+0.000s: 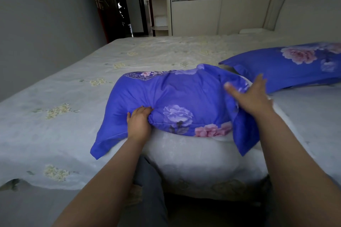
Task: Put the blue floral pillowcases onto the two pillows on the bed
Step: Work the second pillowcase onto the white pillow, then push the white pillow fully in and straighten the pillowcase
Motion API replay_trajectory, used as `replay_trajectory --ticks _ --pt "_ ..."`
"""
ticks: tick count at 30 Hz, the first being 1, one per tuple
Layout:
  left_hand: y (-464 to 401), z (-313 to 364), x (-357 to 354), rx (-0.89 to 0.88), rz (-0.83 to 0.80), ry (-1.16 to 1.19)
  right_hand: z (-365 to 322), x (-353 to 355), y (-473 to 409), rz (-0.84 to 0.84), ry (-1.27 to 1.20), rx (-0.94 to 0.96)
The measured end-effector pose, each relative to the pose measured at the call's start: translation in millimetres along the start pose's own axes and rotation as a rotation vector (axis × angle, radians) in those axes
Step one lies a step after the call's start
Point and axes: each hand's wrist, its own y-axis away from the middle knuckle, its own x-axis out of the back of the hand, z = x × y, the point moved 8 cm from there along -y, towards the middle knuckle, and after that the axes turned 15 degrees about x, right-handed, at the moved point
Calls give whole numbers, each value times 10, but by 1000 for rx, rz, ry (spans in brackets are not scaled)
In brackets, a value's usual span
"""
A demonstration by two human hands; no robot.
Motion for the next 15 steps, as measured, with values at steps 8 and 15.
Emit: replay_trajectory --ticks 8,15 --pt "-435 362 711 179 265 252 42 -655 332 48 -16 28" --pt "-1131 718 1032 142 102 783 -758 -821 873 537 -670 65"
